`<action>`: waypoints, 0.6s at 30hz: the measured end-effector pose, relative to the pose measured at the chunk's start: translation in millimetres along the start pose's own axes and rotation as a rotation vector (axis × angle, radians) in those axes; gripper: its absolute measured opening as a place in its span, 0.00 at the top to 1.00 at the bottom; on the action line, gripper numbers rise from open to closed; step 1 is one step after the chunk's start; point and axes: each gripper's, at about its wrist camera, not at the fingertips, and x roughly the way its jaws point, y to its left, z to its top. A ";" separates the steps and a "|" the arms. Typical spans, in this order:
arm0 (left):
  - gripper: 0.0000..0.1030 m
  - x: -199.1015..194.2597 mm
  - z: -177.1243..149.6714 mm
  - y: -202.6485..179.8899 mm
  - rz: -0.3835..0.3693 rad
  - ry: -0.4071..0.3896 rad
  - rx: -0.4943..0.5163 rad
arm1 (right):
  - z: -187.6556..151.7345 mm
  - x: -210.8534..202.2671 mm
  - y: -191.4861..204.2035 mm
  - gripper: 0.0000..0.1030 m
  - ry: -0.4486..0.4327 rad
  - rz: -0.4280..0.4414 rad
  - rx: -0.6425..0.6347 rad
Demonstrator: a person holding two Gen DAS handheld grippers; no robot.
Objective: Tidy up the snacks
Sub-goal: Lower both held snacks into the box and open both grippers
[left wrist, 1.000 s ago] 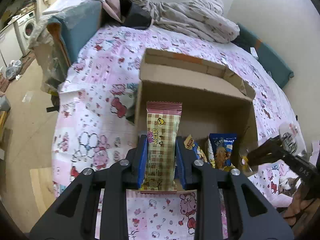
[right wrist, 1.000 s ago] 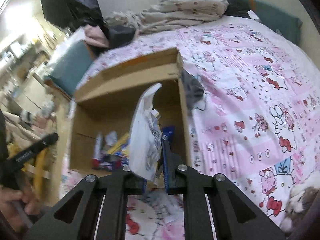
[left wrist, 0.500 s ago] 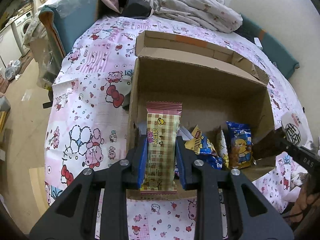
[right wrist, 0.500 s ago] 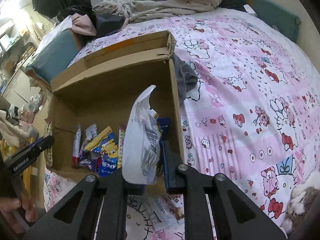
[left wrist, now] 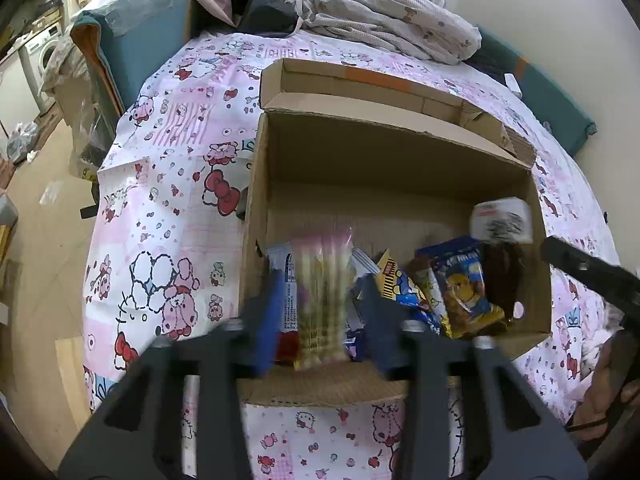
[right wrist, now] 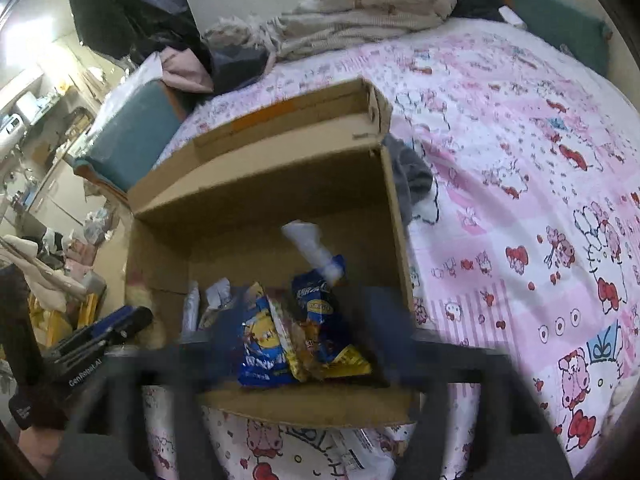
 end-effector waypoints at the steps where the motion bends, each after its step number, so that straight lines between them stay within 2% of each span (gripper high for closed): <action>1: 0.37 -1.6 0.0 0.1 0.003 -0.003 -0.007 | 0.5 -0.6 1.8 0.17 -0.001 -0.012 -0.017; 2: 0.31 -4.1 -0.2 -0.4 -0.015 -0.012 -0.010 | 0.6 0.2 1.9 0.17 0.004 -0.012 -0.021; 4: 0.20 -6.9 0.1 -3.0 -0.004 -0.018 -0.005 | -0.1 2.2 0.4 0.17 0.015 -0.007 -0.006; 11: 0.20 -23.4 -0.8 -12.1 0.004 -0.091 0.047 | -3.2 6.3 5.6 0.17 0.035 -0.002 -0.033; 18: 0.20 -25.1 1.2 -6.2 -0.016 -0.084 0.001 | -8.5 0.6 11.3 0.17 0.032 0.022 -0.034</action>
